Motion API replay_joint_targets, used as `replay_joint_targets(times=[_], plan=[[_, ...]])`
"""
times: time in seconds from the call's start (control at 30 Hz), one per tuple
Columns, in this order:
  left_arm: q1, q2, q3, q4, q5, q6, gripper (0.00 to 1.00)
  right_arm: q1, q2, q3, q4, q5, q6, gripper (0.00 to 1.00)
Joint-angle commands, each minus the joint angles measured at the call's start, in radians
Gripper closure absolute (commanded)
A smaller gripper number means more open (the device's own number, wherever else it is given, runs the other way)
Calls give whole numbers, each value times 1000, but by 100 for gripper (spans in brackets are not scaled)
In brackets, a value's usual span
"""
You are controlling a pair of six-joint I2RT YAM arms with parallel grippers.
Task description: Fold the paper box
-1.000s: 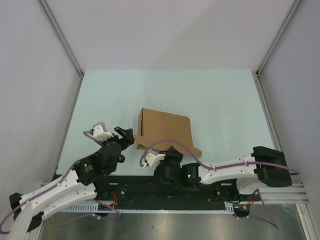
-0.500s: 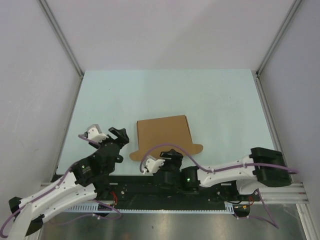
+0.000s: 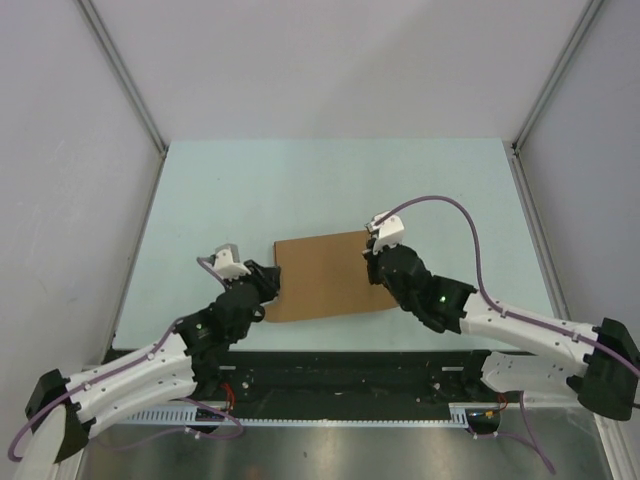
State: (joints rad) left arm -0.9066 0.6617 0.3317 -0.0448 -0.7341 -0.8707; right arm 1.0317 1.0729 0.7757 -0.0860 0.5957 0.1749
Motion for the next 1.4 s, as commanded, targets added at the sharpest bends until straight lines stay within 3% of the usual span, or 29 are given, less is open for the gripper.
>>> replay_joint_targets(times=[0.0, 0.1, 0.37, 0.67, 0.9, 1.0, 1.07, 1.17, 1.27, 1.37], plan=[[6, 6, -88, 355, 219, 15, 71, -85, 28, -128, 173, -284, 214, 99], [8, 25, -140, 407, 274, 7, 77, -108, 62, -171, 216, -329, 245, 100], [6, 61, -213, 333, 277, -68, 85, -114, 99, -257, 256, -349, 279, 100], [8, 45, -313, 221, 245, -189, 89, -153, 140, -369, 324, -373, 324, 100], [8, 157, -324, 232, 228, -221, 90, -199, 190, -392, 359, -422, 337, 100], [8, 89, -292, 201, 202, -188, 90, -197, 119, -388, 351, -412, 331, 100], [8, 1, -272, 163, 150, -169, 87, -200, 9, -354, 324, -395, 330, 93], [8, -212, -223, 135, 54, -96, 76, -226, -91, -271, 238, -370, 308, 61], [8, -260, -155, 123, -11, -38, 58, -278, -125, -219, 177, -370, 288, 46], [11, -220, -88, 99, -68, -1, 42, -340, -104, -187, 155, -392, 288, 39]])
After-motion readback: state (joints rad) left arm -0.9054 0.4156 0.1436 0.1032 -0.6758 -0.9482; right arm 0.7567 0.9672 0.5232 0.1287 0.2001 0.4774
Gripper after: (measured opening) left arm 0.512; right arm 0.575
